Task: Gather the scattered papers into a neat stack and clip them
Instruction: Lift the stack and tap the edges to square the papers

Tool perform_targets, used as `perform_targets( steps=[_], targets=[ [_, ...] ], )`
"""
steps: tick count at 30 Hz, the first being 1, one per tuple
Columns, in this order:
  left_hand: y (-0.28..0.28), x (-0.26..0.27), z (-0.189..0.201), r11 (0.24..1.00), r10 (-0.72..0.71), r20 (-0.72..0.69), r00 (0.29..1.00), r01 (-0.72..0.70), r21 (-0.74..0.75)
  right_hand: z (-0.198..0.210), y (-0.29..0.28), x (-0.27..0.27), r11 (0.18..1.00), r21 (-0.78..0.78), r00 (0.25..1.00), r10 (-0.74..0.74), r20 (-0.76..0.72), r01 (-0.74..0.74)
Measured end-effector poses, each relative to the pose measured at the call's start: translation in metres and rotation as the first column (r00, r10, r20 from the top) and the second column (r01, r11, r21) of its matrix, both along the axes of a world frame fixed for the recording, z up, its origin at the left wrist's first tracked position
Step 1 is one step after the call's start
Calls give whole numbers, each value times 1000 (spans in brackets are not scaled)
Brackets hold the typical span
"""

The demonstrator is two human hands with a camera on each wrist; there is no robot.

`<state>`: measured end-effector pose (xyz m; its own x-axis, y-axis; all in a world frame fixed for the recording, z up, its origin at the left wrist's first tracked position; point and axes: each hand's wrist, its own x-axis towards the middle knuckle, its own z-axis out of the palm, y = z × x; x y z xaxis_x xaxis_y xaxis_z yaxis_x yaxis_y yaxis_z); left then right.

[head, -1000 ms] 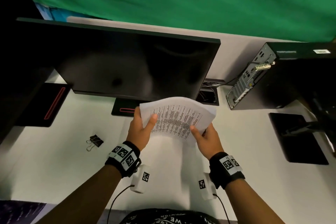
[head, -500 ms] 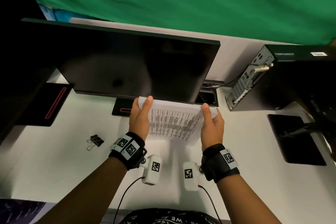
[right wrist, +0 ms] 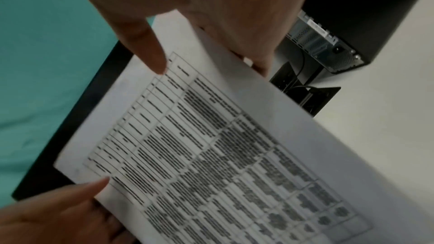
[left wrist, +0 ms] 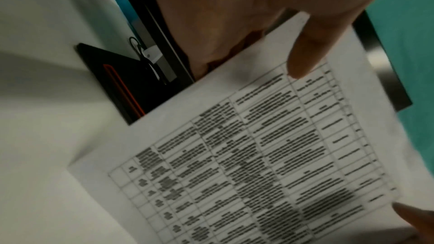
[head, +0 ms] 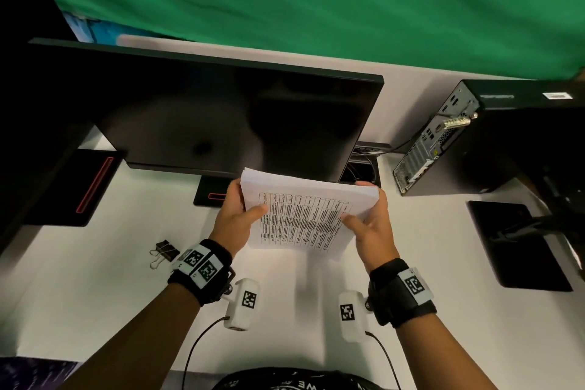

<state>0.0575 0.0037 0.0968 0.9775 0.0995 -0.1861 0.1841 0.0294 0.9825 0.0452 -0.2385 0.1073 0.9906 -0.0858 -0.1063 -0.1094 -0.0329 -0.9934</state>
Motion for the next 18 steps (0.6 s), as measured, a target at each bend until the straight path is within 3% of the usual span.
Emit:
perform_targets(
  steps=[3, 8, 14, 18],
  targets=[
    [1, -1, -5, 969, -74, 7, 997, 70, 236, -12, -3, 1, 977, -209, 999, -44, -29, 37],
    [-12, 0, 9, 912, -60, 82, 995, 22, 410, -15, 4, 1, 968, -248, 999, -41, -30, 33],
    [-19, -15, 11, 955, 92, 161, 983, -133, 266, -10, 17, -8, 978, -202, 994, -26, 107, 47],
    [-23, -25, -7, 952, 24, 35, 999, -33, 304, -33, 13, -12, 973, -229, 999, -9, 50, 20]
  ],
)
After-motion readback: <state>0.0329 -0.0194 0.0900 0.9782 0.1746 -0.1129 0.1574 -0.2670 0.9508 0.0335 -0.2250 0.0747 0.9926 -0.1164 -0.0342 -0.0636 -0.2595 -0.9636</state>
